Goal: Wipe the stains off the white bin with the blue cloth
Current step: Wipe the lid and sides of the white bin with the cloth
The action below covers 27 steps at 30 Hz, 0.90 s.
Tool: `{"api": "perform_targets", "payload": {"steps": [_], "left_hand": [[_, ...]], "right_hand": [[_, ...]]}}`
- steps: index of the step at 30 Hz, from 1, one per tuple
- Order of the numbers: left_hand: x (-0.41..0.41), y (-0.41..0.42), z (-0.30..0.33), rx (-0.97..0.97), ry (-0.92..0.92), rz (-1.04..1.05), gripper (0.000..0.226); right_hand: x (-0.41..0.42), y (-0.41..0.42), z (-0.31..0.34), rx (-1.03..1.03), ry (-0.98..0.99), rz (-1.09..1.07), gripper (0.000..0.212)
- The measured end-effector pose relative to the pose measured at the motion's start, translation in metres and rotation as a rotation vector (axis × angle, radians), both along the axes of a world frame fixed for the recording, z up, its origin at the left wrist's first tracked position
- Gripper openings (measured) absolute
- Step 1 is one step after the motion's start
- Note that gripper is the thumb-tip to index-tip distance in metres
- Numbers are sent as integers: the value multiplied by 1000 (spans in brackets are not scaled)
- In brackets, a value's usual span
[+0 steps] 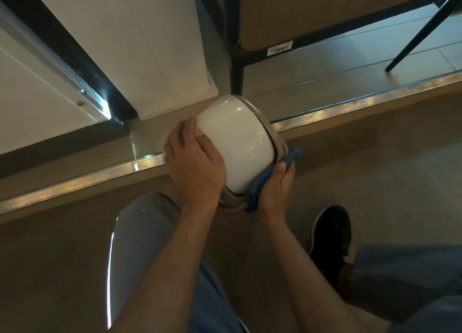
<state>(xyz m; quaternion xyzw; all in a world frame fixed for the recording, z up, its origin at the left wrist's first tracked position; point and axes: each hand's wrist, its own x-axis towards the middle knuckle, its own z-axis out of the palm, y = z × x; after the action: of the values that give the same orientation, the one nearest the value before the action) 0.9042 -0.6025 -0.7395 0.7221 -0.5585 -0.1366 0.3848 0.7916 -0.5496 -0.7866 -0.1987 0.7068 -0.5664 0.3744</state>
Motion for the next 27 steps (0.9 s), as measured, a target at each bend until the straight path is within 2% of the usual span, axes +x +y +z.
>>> {"api": "perform_targets", "payload": {"steps": [12,21,27], "left_hand": [[0,-1,-2,-12,-27,23,45],[-2,-1,-1,-32,-32,42,44],[-1,-1,-3,-54,-31,47,43]], "right_hand": [[-57,-48,11,-33,293,339,28],[-72,-64,20,-18,423,334,28],[-52,-72,44,-197,562,393,25]]}}
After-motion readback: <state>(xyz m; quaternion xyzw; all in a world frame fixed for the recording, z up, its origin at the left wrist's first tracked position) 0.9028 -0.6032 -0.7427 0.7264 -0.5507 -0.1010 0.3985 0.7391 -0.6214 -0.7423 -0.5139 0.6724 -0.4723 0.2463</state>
